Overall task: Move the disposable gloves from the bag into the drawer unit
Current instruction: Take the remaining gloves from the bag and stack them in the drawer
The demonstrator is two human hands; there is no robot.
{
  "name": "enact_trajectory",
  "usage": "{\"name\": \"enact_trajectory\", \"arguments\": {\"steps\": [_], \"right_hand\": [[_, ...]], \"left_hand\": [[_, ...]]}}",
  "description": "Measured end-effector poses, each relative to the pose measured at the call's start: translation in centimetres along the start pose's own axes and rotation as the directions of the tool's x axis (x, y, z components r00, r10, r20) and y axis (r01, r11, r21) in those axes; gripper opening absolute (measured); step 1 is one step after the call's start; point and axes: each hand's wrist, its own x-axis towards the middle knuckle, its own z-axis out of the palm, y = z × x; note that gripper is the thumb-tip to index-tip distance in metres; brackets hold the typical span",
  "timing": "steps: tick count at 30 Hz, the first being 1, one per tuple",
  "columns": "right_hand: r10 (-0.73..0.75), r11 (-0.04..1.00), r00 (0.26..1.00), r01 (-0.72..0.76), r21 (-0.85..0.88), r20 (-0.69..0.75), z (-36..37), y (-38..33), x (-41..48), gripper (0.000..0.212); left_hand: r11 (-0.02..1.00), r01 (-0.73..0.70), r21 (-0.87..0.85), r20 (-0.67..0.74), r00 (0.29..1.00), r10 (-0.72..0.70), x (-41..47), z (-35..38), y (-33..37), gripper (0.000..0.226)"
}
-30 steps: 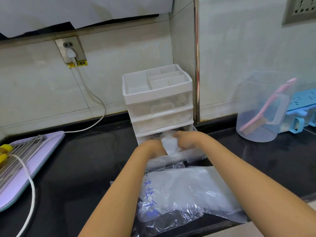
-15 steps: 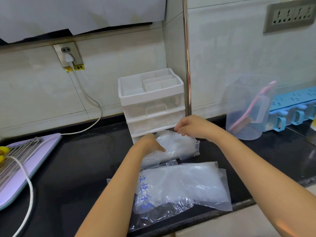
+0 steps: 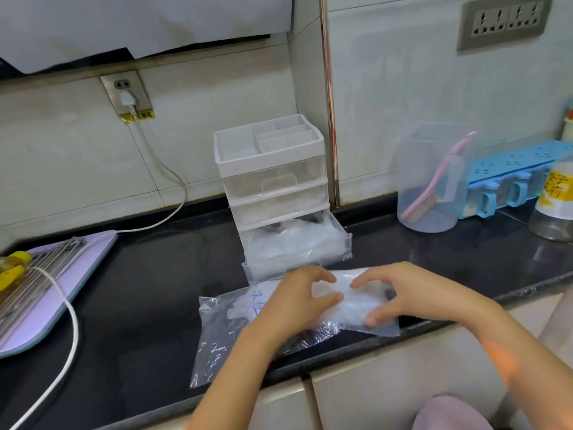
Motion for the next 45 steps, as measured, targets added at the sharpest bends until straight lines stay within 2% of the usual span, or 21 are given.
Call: {"name": "enact_trajectory", "arguments": {"steps": [3, 5, 11, 16, 19, 23, 25, 28, 30, 32, 34, 36, 40, 42, 45], "right_hand": [[-0.017, 1.000, 0.993, 0.016, 0.009, 0.114, 0.9, 0.6, -1.6, 0.077], [-0.022, 1.000, 0.991, 0.023, -0.011, 0.129, 1.6, 0.9, -2.2, 0.079], [-0.056, 0.998, 0.998, 0.057, 0.036, -0.026, 2.1, 0.8, -2.4, 0.024], [-0.060, 0.997, 0.993, 0.056, -0.043, -0.099, 1.8, -0.3, -2.5, 0.015], [-0.030, 1.000, 0.972, 0.029, -0.008, -0.232, 0.7, -1.2, -2.7, 0.011], [0.032, 0.998, 0.924, -0.009, 0.062, -0.381, -1.3, -2.7, -3.4, 0.012], [0.042, 0.992, 0.888, 0.016, 0.122, -0.457, -1.9, -3.2, -3.4, 0.013], [0.037, 0.977, 0.783, 0.103, 0.189, -0.621, -3.2, -4.0, -3.0, 0.014], [0.046, 0.957, 0.695, 0.175, 0.231, -0.718, -4.3, -4.8, -2.8, 0.012], [0.033, 0.954, 0.641, 0.210, 0.216, -0.767, -5.3, -5.7, -2.8, 0.011], [-0.031, 0.976, 0.628, 0.188, 0.114, -0.778, -6.4, -7.0, -2.8, 0.011], [-0.106, 0.989, 0.641, 0.147, -0.014, -0.760, -7.4, -8.5, -2.7, 0.011], [-0.205, 0.952, 0.750, 0.003, -0.307, -0.628, -8.6, -11.4, -1.5, 0.012], [-0.231, 0.923, 0.808, 0.006, -0.384, -0.542, -8.8, -12.7, -0.6, 0.012], [-0.268, 0.898, 0.848, 0.049, -0.437, -0.457, -9.1, -14.2, 0.5, 0.010]], "left_hand": [[0.999, -0.028, 0.043, 0.098, 0.995, 0.024, -1.3, 1.9, -0.4, 0.052], [0.995, -0.061, 0.072, 0.125, 0.991, 0.052, -1.7, 2.6, -0.7, 0.063], [0.994, -0.073, 0.081, 0.099, 0.993, 0.065, -1.8, 3.4, -0.9, 0.065], [0.988, -0.100, 0.119, 0.107, 0.990, 0.087, -1.9, 3.6, -0.5, 0.060], [0.990, -0.088, 0.107, 0.085, 0.993, 0.079, -1.9, 3.7, -0.9, 0.060], [0.998, -0.023, 0.054, 0.064, 0.998, 0.019, -2.0, 3.9, -1.1, 0.071], [1.000, -0.016, 0.024, 0.053, 0.998, 0.015, -2.1, 4.0, -1.2, 0.070], [1.000, -0.010, -0.021, 0.031, 0.999, 0.011, -2.2, 3.8, -1.1, 0.059], [0.996, -0.007, -0.085, 0.038, 0.999, 0.010, -2.4, 3.4, -0.7, 0.061], [0.985, 0.016, -0.171, 0.070, 0.998, -0.004, -2.6, 2.9, -0.4, 0.078], [0.961, 0.043, -0.272, 0.089, 0.996, -0.019, -2.7, 2.5, -0.1, 0.108], [0.945, 0.048, -0.323, 0.054, 0.998, -0.032, -3.0, 1.7, 0.8, 0.123], [0.883, -0.056, -0.465, -0.181, 0.983, -0.033, -3.3, -0.4, 4.7, 0.118], [0.853, -0.106, -0.511, -0.269, 0.962, -0.042, -3.0, -1.7, 6.7, 0.116], [0.866, -0.125, -0.484, -0.325, 0.945, -0.046, -2.0, -3.1, 8.5, 0.107]]}}
